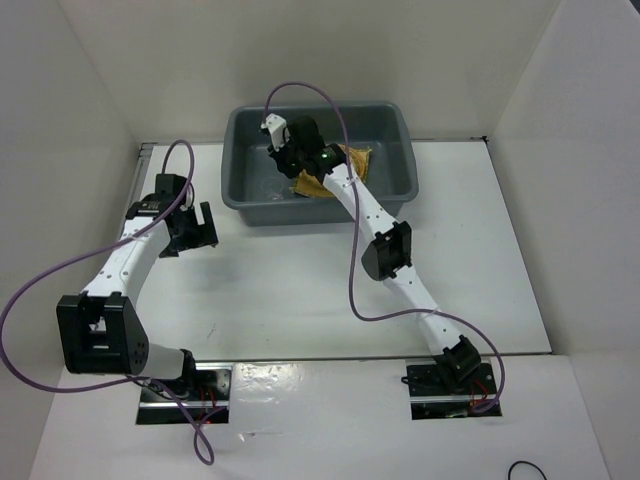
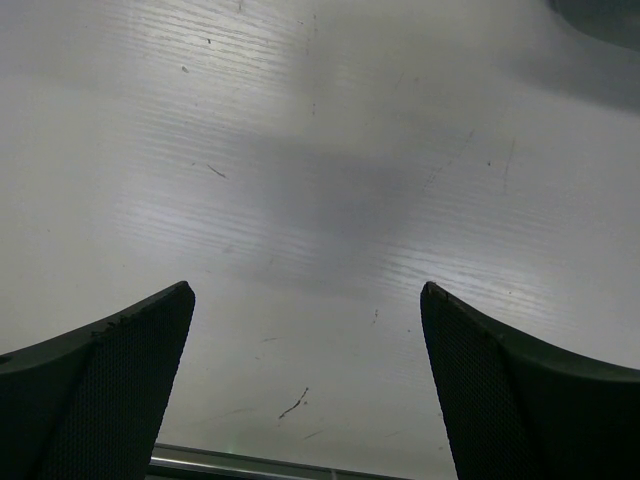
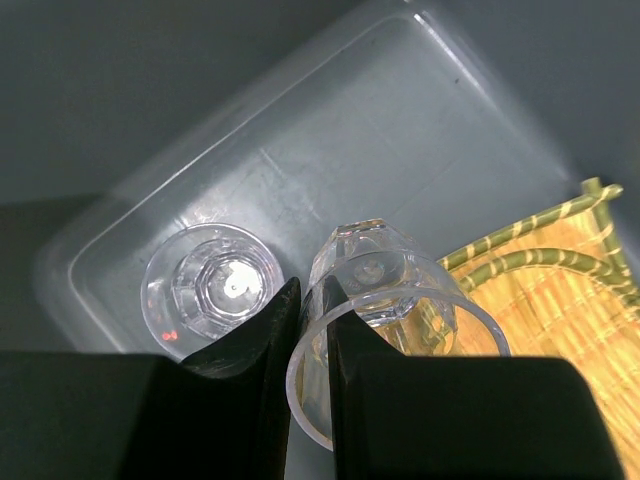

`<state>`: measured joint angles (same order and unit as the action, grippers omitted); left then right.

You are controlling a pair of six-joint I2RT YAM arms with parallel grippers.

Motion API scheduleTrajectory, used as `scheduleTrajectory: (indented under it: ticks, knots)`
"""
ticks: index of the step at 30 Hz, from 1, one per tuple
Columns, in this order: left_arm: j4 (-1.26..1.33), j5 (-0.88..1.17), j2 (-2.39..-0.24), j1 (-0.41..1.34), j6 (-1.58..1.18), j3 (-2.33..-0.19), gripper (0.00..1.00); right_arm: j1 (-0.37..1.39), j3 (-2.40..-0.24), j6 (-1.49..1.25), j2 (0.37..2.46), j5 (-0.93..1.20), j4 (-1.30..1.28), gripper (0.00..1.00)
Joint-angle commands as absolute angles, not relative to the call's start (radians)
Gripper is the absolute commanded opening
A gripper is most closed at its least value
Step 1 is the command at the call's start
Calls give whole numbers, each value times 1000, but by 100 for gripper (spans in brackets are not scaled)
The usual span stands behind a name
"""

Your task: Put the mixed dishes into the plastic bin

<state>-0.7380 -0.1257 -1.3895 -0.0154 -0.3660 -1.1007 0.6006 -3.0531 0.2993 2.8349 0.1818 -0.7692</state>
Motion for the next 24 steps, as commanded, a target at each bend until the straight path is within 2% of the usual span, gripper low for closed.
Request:
scheduleTrajectory:
  ticks: [1,5,8,17,24]
  knots:
    - [-719,-103,-1381,-23,-342,-1115,100,612,-3074,298,2842,189,-683,8]
    - [-719,-112,-1390,-23,-342,-1115,100,612,-3065,298,2875,179,-683,10]
    - [-719,-112,-1399,-23,-342,-1115,100,612,-3065,298,2899,179,-683,16]
    - [-729,-121,-1408,-23,-342,-1124,100,603,-3068,298,2928,160,-670,17]
    - [-729,-121,-1408,-23,-351,-1124,100,594,-3077,298,2938,141,-652,31]
